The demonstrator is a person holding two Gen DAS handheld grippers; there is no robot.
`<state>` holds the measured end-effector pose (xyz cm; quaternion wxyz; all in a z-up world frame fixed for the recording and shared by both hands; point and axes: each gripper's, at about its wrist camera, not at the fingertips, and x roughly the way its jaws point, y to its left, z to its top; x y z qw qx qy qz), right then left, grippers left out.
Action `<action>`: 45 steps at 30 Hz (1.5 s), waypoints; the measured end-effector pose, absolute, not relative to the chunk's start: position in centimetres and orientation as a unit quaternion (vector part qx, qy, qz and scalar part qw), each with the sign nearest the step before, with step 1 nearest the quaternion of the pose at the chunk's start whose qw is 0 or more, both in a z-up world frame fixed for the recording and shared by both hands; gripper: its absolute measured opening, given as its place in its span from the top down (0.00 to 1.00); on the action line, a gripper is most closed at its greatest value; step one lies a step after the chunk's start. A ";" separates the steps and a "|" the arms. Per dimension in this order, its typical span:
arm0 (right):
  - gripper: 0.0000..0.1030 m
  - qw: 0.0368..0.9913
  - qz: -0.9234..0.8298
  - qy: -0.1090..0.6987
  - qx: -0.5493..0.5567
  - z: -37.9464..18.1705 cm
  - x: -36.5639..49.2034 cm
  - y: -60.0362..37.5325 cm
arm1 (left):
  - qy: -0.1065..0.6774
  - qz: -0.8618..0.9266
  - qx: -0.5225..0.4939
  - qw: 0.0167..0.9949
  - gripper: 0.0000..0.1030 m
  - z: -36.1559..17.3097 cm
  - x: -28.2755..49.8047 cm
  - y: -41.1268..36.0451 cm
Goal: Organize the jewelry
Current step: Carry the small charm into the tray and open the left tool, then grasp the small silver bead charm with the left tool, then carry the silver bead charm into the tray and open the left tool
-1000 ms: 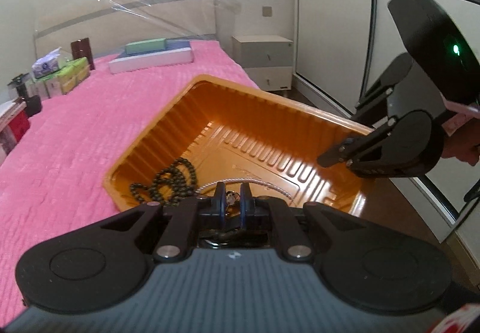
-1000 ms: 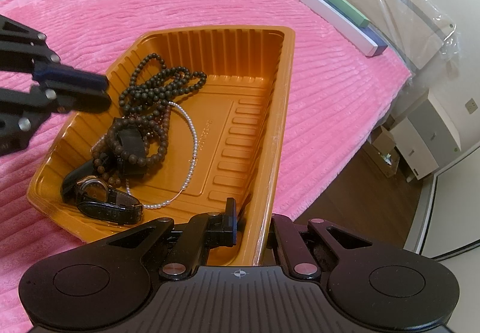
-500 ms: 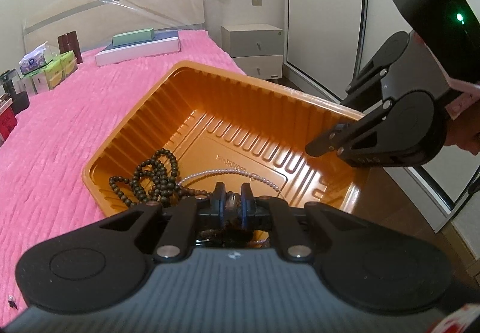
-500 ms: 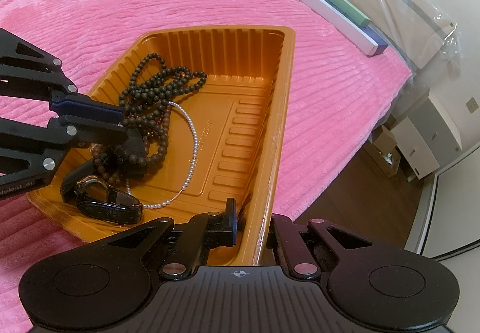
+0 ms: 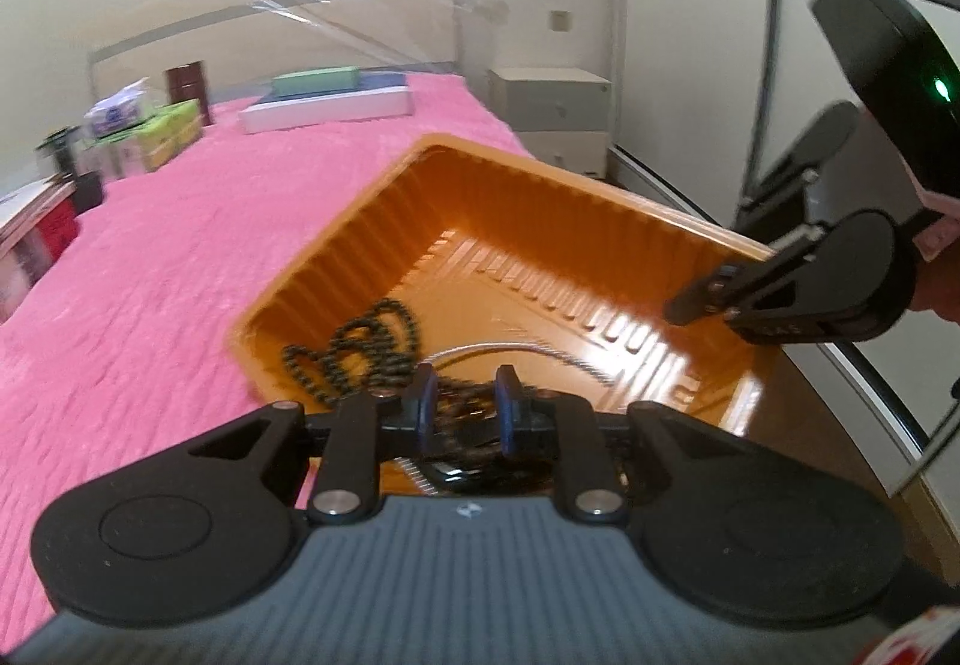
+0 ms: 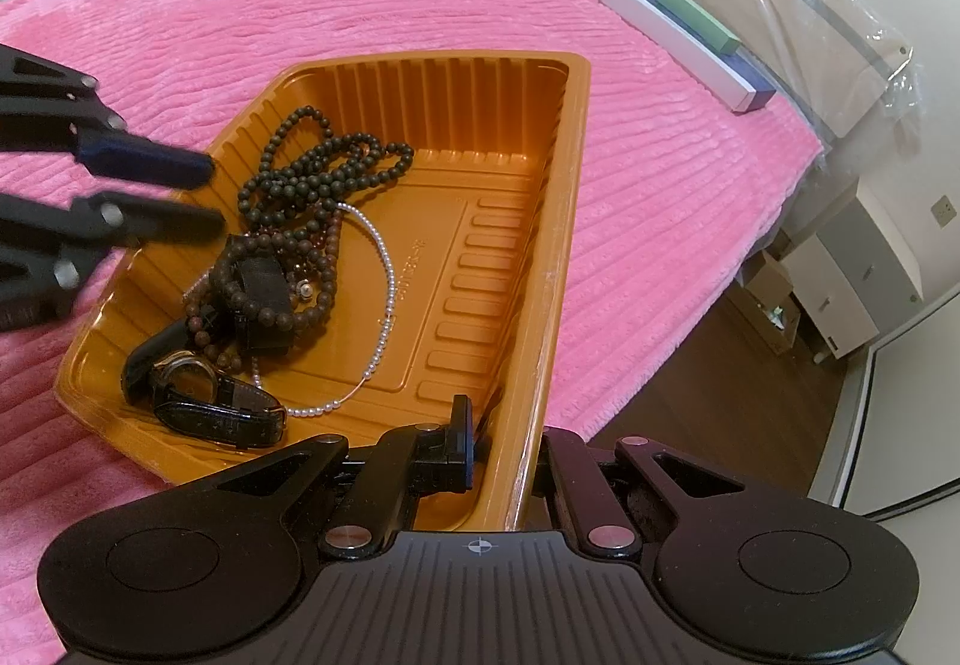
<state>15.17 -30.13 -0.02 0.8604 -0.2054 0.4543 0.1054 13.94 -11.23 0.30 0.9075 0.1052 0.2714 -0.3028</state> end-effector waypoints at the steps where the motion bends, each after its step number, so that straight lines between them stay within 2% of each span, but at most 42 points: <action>1: 0.96 0.860 0.105 0.454 -0.205 0.0 15.2 -30.1 | 0.271 -0.294 0.101 0.911 0.82 0.3 13.9 -10.5; 5: 0.96 0.860 0.106 0.454 -0.205 0.0 15.2 -30.0 | 0.271 -0.238 0.081 0.929 0.77 0.1 13.9 -6.7; 16: 0.96 0.860 0.106 0.455 -0.205 0.0 15.1 -29.8 | 0.315 -0.064 0.057 0.945 0.76 -3.1 15.5 4.3; 28: 0.96 0.859 0.106 0.456 -0.205 0.1 15.1 -29.9 | 0.331 -0.026 0.073 0.940 0.77 -5.7 19.1 7.1; 31: 0.96 0.859 0.106 0.456 -0.205 0.1 15.2 -29.9 | 0.335 -0.027 0.079 0.939 0.78 -6.2 19.5 7.0; 40: 0.96 0.860 0.106 0.456 -0.205 0.0 15.1 -29.9 | 0.348 -0.026 0.084 0.933 0.93 -7.0 19.8 7.0; 45: 0.96 0.860 0.106 0.456 -0.205 0.0 15.1 -29.9 | 0.343 -0.028 0.082 0.935 0.93 -6.3 19.4 6.8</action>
